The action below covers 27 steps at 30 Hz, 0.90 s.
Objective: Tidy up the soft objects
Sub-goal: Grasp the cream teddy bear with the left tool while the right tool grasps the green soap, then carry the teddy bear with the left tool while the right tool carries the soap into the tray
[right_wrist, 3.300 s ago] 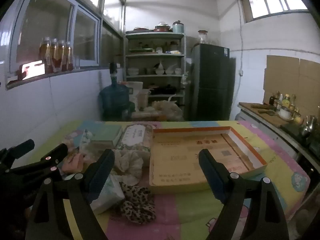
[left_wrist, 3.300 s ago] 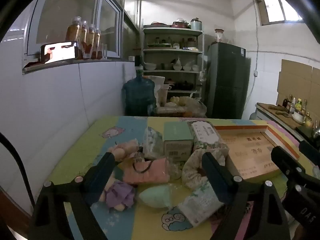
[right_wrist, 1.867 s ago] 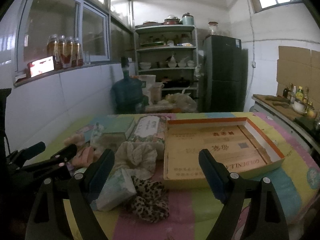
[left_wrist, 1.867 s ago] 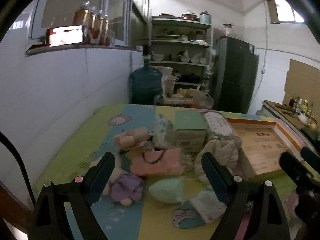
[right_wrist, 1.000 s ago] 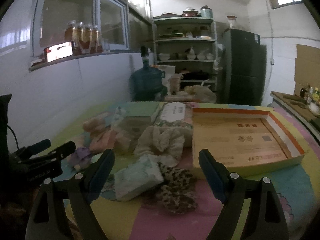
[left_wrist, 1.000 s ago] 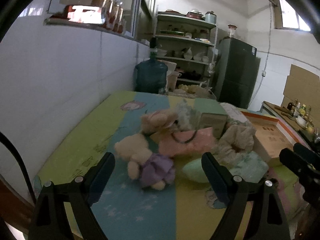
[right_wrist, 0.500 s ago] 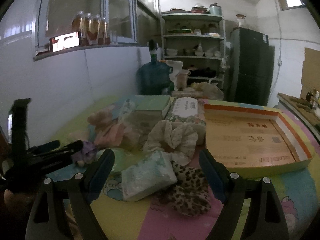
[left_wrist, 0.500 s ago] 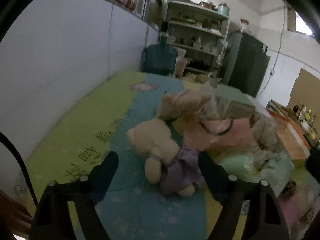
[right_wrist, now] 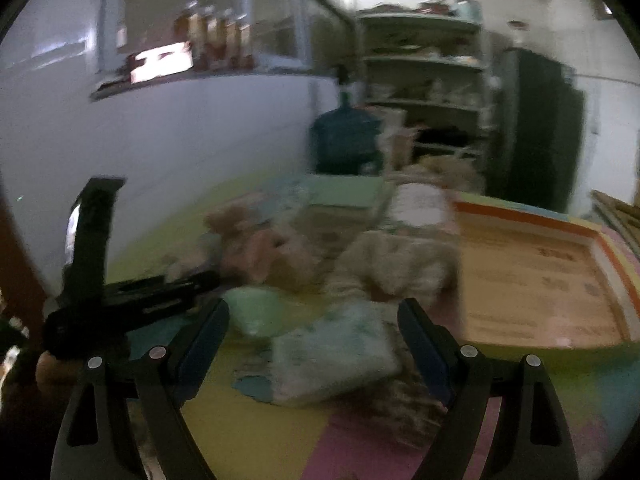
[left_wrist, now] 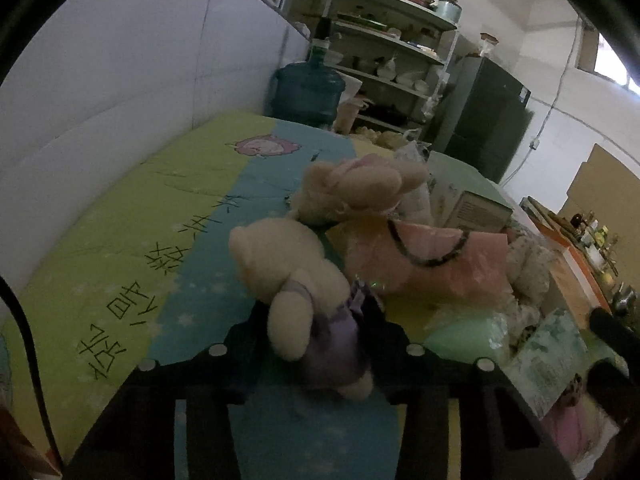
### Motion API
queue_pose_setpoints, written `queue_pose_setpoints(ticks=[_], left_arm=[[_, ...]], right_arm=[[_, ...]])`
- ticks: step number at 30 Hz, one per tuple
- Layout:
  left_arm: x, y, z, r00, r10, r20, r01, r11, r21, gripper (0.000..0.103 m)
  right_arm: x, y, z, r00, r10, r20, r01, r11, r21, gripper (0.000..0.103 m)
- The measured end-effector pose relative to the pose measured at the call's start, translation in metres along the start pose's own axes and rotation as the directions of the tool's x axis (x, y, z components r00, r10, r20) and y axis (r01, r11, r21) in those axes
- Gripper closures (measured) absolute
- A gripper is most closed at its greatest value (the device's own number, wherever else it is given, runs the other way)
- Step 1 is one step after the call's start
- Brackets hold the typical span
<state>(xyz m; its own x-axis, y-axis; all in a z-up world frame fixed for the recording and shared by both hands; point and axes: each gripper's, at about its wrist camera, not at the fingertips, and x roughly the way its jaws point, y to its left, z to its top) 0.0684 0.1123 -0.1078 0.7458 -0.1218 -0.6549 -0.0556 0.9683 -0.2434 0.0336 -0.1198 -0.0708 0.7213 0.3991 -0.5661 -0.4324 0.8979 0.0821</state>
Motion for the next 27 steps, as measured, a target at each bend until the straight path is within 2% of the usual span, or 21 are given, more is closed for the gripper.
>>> queue_pose_setpoints(ticks=[3,9,14,16,20,27], left_arm=[[-0.006,0.004,-0.001,1.000,0.010,0.014,-0.010,1.000,-0.005,0.063],[-0.026,0.017,-0.001,0.997,0.054,0.063,-0.053,0.998,-0.013,0.064],[-0.035,0.023,0.004,0.992,0.080,0.093,-0.079,0.997,-0.013,0.064],[-0.036,0.024,0.006,0.992,0.076,0.099,-0.074,0.997,-0.015,0.064],[-0.036,0.021,0.008,0.992,0.071,0.100,-0.070,0.998,-0.008,0.064],[-0.046,0.014,0.006,0.992,0.058,0.115,-0.058,0.998,0.001,0.064]], right_arm=[[0.021,0.009,0.005,0.997,0.062,-0.045,-0.064,0.997,-0.047,0.016],[0.061,0.020,0.014,0.983,0.129,-0.133,-0.144,0.984,-0.105,0.016],[0.095,0.023,0.015,0.962,0.116,-0.247,-0.153,0.979,-0.135,0.016],[0.103,0.022,0.014,0.954,0.117,-0.275,-0.156,0.980,-0.126,0.020],[0.103,0.018,0.013,0.955,0.115,-0.274,-0.152,0.981,-0.118,0.050],[0.082,0.006,0.021,0.965,0.154,-0.212,-0.174,0.981,-0.080,0.052]])
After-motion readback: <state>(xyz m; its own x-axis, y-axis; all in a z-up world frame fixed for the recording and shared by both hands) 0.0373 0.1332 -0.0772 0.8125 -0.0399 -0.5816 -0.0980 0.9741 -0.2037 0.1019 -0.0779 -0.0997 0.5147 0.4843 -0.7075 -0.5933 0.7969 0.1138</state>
